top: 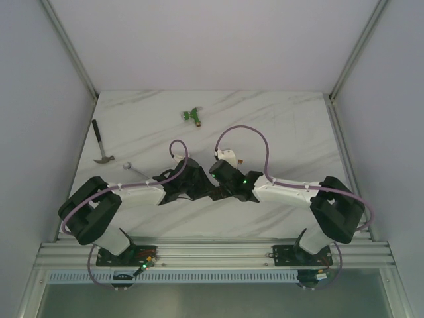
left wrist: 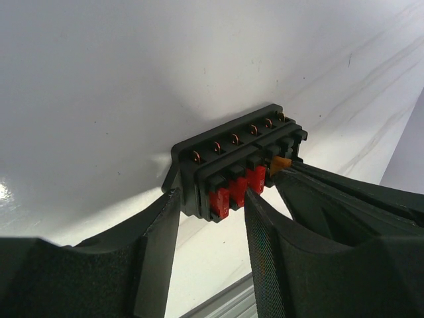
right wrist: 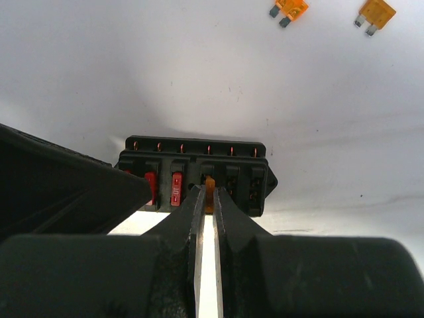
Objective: Snap on the fuse box
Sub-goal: Install the fuse at the fuse box base.
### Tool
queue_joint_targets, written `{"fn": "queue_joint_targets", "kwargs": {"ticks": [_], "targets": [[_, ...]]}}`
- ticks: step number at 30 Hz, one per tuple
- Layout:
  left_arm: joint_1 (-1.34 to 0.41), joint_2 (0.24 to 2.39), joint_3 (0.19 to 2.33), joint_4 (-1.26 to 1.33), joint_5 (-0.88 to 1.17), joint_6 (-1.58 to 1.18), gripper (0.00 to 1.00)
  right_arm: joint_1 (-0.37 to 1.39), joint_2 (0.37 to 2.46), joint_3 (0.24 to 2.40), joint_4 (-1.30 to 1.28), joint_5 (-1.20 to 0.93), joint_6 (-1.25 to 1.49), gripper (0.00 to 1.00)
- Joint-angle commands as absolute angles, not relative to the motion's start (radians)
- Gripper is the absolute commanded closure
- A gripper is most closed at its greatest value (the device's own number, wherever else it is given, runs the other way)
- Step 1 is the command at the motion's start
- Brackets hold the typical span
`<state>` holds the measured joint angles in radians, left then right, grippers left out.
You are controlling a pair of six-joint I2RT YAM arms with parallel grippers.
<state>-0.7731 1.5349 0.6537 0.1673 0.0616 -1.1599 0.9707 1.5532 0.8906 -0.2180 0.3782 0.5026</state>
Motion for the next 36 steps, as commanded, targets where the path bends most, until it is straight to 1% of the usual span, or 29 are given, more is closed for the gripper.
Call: {"fn": "queue_joint_targets", "kwargs": {"ticks": [1, 19, 28, 36], "targets": [[-0.776, 1.545, 0.644, 0.155, 0.048, -1.172, 0.48, 0.981, 1.589, 0.877, -0.240, 0.417, 0.515, 1.00], [-0.776, 1.557, 0.645, 0.156, 0.046, -1.175, 0.51, 1.034, 1.659, 0.900, -0.296, 0.465, 0.508, 1.00], [-0.776, 1.558, 0.640, 0.156, 0.041, -1.181, 0.53, 1.025, 1.627, 0.848, -0.308, 0.490, 0.499, 1.00], [-0.776, 1.569, 0.636, 0.144, 0.042, -1.189, 0.54, 0.998, 1.566, 0.833, -0.273, 0.427, 0.456, 1.00]]}}
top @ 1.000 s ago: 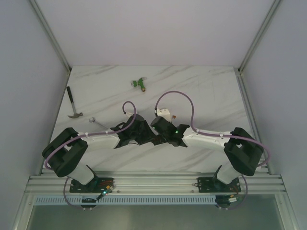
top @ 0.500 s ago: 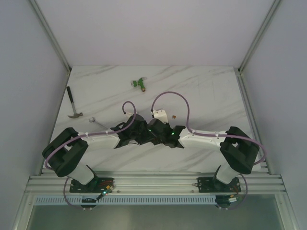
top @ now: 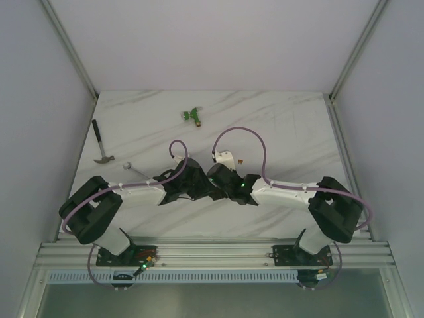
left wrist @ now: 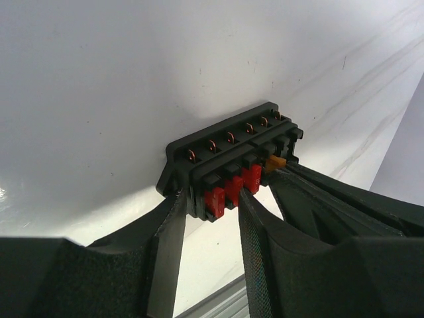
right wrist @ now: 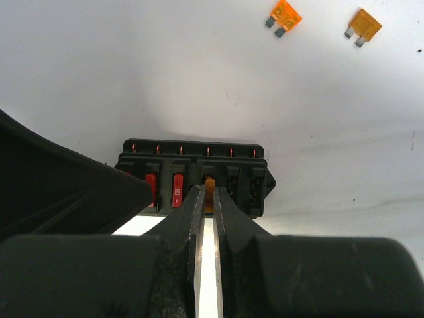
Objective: Snap on the fuse box
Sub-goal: Install the fuse at the fuse box base.
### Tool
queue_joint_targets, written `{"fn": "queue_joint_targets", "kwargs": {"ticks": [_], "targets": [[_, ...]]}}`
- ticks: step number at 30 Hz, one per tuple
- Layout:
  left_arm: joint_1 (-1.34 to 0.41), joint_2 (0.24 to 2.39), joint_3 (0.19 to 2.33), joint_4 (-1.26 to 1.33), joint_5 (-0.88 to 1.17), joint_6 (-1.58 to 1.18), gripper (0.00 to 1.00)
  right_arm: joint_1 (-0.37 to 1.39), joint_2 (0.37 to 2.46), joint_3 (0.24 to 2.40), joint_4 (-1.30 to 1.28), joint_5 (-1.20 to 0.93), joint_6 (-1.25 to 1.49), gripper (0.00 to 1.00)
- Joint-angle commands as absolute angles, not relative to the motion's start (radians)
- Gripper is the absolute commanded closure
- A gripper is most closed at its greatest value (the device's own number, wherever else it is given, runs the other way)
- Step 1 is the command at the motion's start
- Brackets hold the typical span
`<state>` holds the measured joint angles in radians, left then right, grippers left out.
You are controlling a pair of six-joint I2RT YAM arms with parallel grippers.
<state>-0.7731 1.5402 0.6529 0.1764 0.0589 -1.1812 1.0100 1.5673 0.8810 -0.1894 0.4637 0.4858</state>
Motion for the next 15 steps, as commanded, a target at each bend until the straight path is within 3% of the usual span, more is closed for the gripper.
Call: {"fn": "queue_joint_targets", "kwargs": {"ticks": [1, 15], "targets": [[-0.776, 1.569, 0.636, 0.143, 0.041, -1.190, 0.54, 0.997, 1.563, 0.833, -0.271, 0.425, 0.451, 1.00], [-0.776, 1.568, 0.635, 0.138, 0.036, -1.189, 0.56, 0.999, 1.616, 0.792, -0.249, 0.377, 0.444, 1.00]]}}
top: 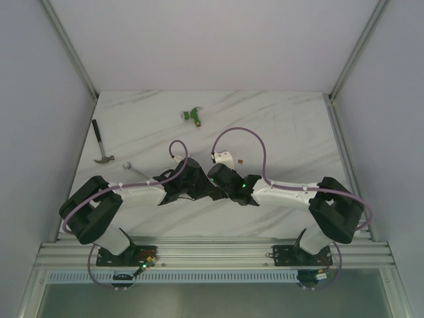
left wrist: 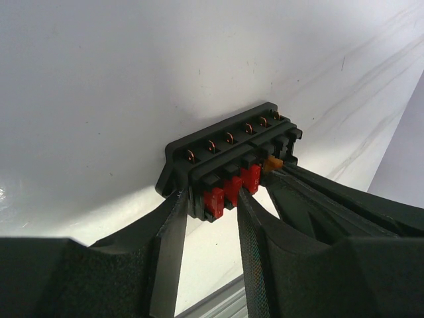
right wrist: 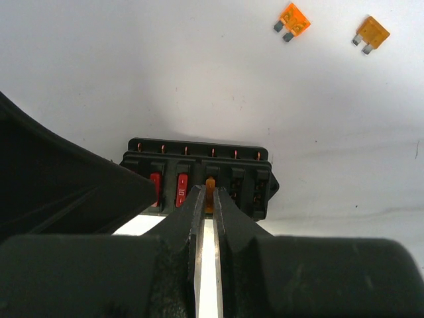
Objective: Snap on the fuse box
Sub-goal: Install the fuse at the fuse box base.
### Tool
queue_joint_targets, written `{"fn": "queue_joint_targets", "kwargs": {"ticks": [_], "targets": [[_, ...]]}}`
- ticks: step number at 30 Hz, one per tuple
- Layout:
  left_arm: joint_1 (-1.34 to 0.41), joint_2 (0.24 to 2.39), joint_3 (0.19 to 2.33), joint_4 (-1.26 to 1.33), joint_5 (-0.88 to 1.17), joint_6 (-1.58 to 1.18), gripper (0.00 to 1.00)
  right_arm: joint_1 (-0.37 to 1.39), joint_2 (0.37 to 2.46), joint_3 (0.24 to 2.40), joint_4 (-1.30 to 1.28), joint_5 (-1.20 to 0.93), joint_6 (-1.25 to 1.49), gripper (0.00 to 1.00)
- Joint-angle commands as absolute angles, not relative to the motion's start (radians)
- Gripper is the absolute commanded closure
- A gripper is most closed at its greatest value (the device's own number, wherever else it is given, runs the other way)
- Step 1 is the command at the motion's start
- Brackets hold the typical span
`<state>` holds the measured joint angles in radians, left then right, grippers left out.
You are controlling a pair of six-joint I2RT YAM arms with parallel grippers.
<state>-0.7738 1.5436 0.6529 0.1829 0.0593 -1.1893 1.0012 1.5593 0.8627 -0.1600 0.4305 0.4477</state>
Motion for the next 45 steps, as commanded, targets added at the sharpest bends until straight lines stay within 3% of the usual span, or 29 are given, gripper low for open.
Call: {"fn": "queue_joint_targets", "kwargs": {"ticks": [1, 22, 45], "targets": [[-0.776, 1.568, 0.635, 0.138, 0.037, -1.191, 0.56, 1.000, 1.617, 0.785, -0.252, 0.378, 0.446, 1.00], [-0.776, 1.568, 0.632, 0.119, 0.031, -1.194, 0.57, 0.926, 1.502, 0.752, -0.296, 0.345, 0.431, 1.00], [-0.776, 1.584, 0.650, 0.119, 0.035, -1.184, 0.57, 0.989, 1.703, 0.789, -0.339, 0.276, 0.387, 1.00]]}}
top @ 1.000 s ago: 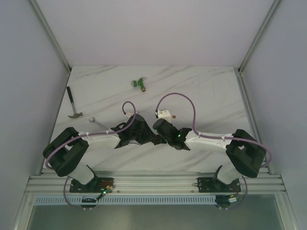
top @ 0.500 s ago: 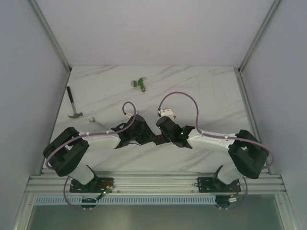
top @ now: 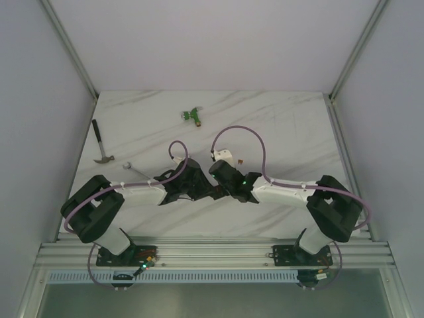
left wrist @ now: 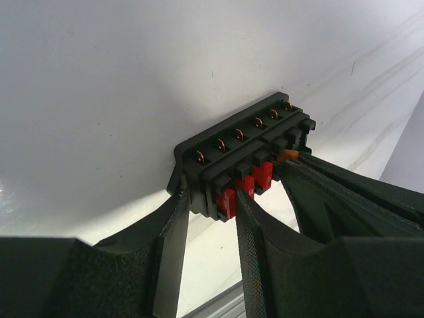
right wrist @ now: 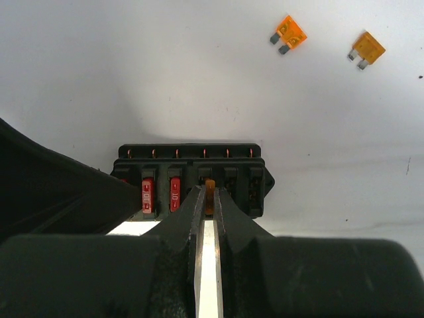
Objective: Snap on the fuse box
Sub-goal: Install the fuse at the fuse box base.
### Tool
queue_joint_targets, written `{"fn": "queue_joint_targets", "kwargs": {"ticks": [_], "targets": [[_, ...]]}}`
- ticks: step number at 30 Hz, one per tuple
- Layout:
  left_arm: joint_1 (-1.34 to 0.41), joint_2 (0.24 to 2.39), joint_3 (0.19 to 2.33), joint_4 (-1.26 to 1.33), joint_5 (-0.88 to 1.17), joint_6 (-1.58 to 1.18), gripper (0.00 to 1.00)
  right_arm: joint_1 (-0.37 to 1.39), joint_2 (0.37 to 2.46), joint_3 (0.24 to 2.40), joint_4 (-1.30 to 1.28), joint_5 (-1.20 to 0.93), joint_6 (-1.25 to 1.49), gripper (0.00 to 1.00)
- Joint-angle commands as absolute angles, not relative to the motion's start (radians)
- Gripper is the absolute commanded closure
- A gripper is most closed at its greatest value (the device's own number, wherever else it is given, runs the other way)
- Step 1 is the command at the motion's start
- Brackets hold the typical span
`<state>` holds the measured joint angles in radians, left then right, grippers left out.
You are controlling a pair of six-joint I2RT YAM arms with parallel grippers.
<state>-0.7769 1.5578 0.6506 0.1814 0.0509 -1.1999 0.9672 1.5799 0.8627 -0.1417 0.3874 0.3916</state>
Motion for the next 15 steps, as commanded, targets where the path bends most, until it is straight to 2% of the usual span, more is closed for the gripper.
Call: {"fn": "queue_joint_targets", "kwargs": {"ticks": [1, 10, 15], "targets": [[-0.776, 1.584, 0.650, 0.118, 0.034, -1.183, 0.57, 0.992, 1.706, 0.790, -0.340, 0.274, 0.388, 1.00], [-0.768, 1.580, 0.642, 0.118, 0.014, -1.183, 0.58, 0.993, 1.787, 0.794, -0.363, 0.231, 0.381, 1.00], [-0.764, 1.580, 0.639, 0.118, 0.015, -1.179, 0.58, 0.989, 1.723, 0.797, -0.363, 0.254, 0.383, 1.00]]}}
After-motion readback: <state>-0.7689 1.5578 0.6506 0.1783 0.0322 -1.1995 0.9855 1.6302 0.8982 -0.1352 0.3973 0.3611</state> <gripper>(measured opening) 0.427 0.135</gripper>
